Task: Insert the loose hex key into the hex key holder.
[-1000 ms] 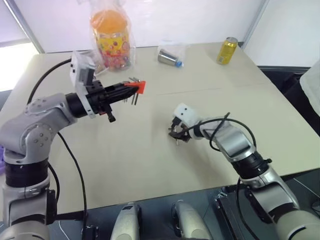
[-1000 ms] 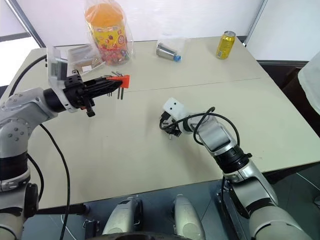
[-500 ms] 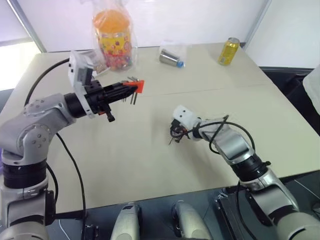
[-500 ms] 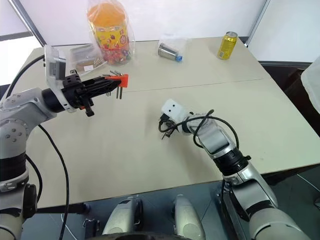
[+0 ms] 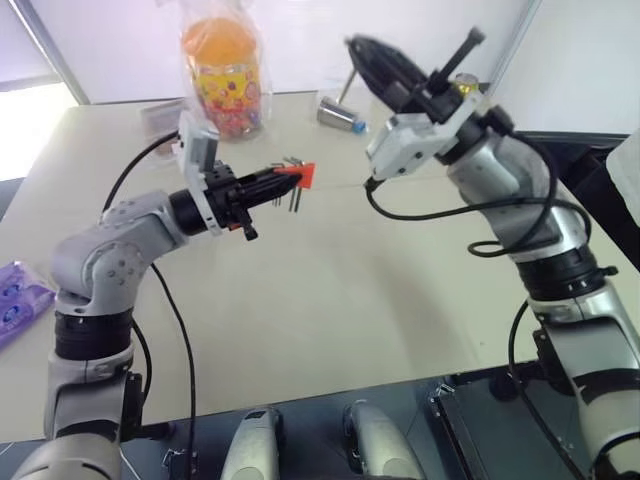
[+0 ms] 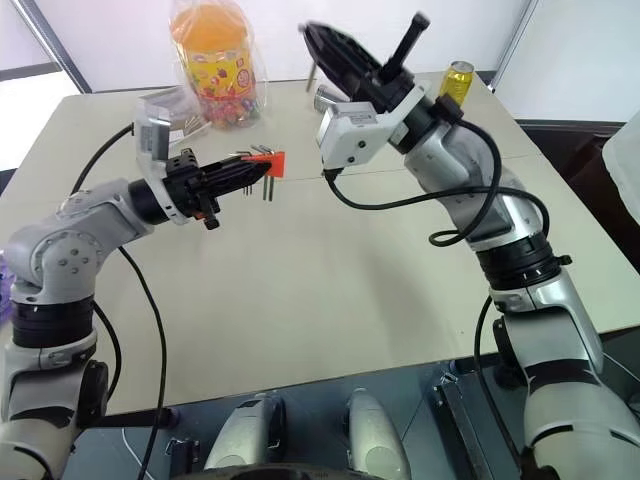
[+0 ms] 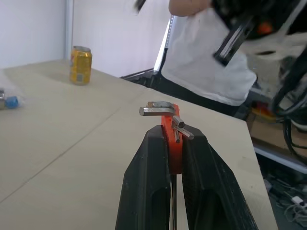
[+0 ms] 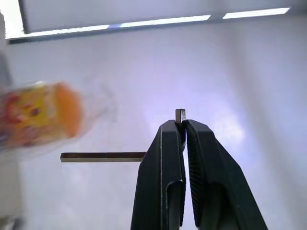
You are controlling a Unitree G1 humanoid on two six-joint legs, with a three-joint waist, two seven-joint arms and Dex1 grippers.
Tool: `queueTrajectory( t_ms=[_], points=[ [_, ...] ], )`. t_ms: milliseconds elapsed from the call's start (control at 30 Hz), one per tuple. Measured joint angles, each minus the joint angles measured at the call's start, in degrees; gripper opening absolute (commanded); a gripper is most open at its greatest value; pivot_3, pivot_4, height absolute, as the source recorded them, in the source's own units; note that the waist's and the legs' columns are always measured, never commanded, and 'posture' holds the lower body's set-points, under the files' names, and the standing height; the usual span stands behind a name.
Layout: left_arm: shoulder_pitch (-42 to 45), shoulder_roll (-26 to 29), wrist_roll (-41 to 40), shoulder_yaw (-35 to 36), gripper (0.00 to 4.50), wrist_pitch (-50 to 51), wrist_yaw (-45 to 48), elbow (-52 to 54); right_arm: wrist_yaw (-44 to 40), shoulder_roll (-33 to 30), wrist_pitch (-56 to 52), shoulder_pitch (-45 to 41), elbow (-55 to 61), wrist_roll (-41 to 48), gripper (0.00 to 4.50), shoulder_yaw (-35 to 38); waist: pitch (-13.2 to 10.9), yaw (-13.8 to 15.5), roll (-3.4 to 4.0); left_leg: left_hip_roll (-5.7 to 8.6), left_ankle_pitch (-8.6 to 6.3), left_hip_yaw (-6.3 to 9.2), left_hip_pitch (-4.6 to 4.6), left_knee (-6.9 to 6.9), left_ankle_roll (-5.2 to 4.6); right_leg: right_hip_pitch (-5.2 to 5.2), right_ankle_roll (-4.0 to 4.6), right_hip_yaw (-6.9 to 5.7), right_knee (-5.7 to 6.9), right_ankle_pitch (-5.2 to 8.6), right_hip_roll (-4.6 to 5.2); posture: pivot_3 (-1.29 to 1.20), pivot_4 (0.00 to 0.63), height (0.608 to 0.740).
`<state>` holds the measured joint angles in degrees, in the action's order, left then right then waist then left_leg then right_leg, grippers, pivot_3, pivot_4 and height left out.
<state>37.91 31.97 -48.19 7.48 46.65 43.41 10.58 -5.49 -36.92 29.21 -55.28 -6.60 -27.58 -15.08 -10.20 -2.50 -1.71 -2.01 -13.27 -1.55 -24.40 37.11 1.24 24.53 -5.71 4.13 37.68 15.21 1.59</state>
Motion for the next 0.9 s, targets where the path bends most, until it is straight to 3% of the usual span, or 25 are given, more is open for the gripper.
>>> queueTrajectory(
  t_ms=[367,900],
  points=[
    [3.2,-1.0,3.6,-1.8,0.00,-3.3,3.3,-3.8,-9.5,1.0,8.8,-0.1,-1.9,4.4,0.04,-0.3,0.0,0.0,0.02,0.00,0.00,0.00,0.00,0.01,0.00,-0.02,0.00,0.01,0.00,-0.01,0.04,0.00,0.150,0.740],
    [3.1,0.3,7.7,-4.1,0.00,-5.8,7.6,-3.7,-20.1,1.6,8.0,-0.1,-2.6,10.9,0.04,0.4,0.0,0.0,0.02,0.00,0.00,0.00,0.00,0.02,0.00,-0.02,0.00,0.01,0.01,-0.01,0.04,0.00,0.150,0.740]
  ],
)
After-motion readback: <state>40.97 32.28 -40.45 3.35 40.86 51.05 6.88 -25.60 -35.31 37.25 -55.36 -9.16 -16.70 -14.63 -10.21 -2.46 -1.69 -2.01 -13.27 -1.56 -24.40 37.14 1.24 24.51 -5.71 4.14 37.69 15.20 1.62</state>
